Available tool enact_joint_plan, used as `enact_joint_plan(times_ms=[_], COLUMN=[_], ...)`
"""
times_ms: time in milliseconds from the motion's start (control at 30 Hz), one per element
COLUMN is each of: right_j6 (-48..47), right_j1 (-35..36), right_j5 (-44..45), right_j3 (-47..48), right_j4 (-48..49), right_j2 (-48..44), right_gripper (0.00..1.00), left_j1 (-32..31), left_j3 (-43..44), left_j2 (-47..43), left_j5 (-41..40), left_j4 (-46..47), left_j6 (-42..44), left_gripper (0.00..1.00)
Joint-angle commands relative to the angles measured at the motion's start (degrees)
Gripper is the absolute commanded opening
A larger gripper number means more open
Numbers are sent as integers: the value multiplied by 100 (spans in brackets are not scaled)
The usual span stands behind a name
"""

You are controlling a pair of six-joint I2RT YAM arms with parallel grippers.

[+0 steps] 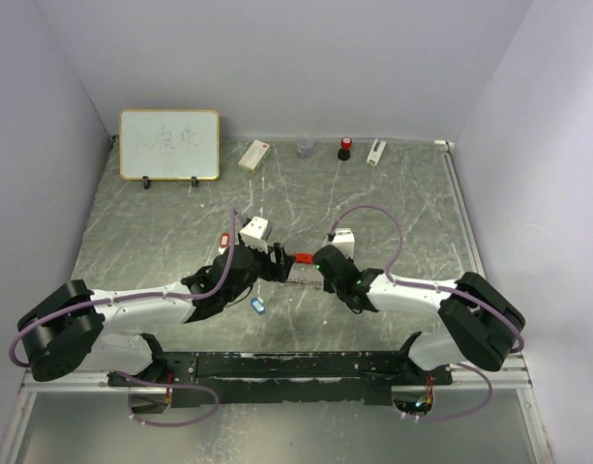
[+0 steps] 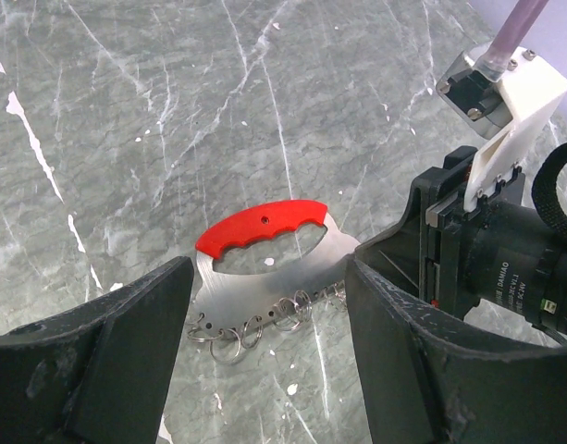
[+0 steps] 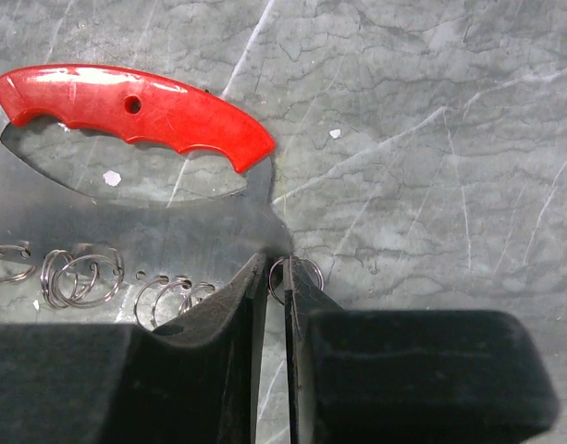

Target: Put the keys on the keyring

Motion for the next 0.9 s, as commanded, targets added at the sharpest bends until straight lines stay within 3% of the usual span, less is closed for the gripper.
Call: enact_joint_plan(times_ms=[0,233,867], right_j6=[-30,-95,-348], right_j1=[-14,-11,25], right_j5=[64,-4,-655], right_j3=[97,144,323], right_j4=[-72,-14,517], right_j2=[-134,-142,-295], right_gripper=[11,0,0], left_j1=[-49,-49,-49], left_j3=[-55,-133,-412], left_j2=[-117,-194,-606], left_j5=[-27,-44,-149], left_j4=[238,272,251], left_j6=[23,-1,5], left_gripper=[78,78,78])
